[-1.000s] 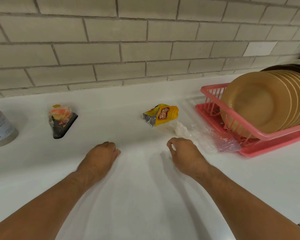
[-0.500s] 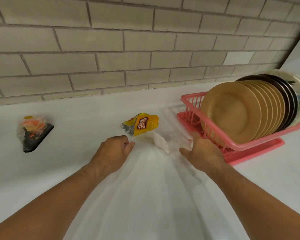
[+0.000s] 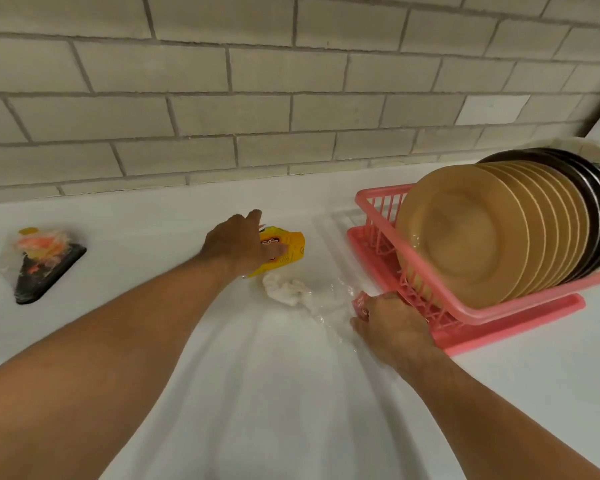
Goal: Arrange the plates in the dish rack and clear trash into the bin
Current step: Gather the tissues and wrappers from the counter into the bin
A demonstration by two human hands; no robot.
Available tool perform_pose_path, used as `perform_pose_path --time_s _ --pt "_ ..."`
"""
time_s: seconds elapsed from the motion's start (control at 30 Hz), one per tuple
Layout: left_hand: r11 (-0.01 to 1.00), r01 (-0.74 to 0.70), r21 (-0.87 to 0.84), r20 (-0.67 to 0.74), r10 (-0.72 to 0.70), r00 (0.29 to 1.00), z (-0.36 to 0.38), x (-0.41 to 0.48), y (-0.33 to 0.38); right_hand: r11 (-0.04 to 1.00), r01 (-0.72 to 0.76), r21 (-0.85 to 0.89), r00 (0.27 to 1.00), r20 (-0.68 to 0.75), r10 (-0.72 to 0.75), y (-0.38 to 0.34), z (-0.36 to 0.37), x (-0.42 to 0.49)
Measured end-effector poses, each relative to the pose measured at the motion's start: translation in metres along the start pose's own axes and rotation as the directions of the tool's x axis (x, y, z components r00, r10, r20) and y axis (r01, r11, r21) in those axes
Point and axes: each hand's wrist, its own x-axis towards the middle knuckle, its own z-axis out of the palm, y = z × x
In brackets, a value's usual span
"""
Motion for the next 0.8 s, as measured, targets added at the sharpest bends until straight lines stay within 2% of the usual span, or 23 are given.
perform_pose_path --time_s 0.13,0.27,0.33,0.4,0.5,0.6,0.67,0.73,0.8 --pt "0.991 0.075 0.112 0.199 -0.096 0.975 0.013 0.024 0.016 0.993 0.033 0.115 0.999 -0.001 -0.033 0.004 0.012 -0.001" --pt "0.99 0.1 0.103 0.273 -0.125 0.954 0.031 0.027 0.013 0.98 0.028 0.198 0.999 0.021 -0.033 0.004 0.017 -0.003" --pt "0.988 0.096 0.121 0.224 -0.121 0.967 0.04 0.024 0.009 0.987 0.067 0.146 0.998 -0.001 -0.068 0.004 0.014 -0.002" --pt "0.977 0.131 0.166 0.127 -0.153 0.98 0.046 0.022 0.004 0.992 0.125 0.007 0.992 -0.021 -0.125 0.005 0.011 0.001" --pt "0.981 0.131 0.142 0.063 -0.141 0.988 0.048 0.02 -0.008 0.979 0.168 -0.116 0.985 -0.027 -0.172 0.007 0.006 0.005" --pt "0.994 0.108 0.02 -0.06 -0.107 0.992 0.042 0.016 -0.018 0.984 0.162 -0.067 0.987 -0.009 -0.163 0.008 -0.006 0.005" --pt "0.988 0.1 -0.114 -0.137 -0.116 0.984 0.032 0.011 -0.021 0.985 0.17 -0.022 0.984 -0.05 -0.171 0.007 -0.015 0.004" --pt "0.973 0.103 -0.206 -0.155 -0.137 0.978 0.019 0.008 -0.022 0.983 0.185 0.013 0.977 -0.109 -0.182 0.004 -0.023 0.0" --pt "0.969 0.114 -0.22 -0.153 -0.15 0.977 0.006 0.005 -0.022 0.982 0.182 0.055 0.973 -0.154 -0.172 -0.002 -0.028 -0.005"
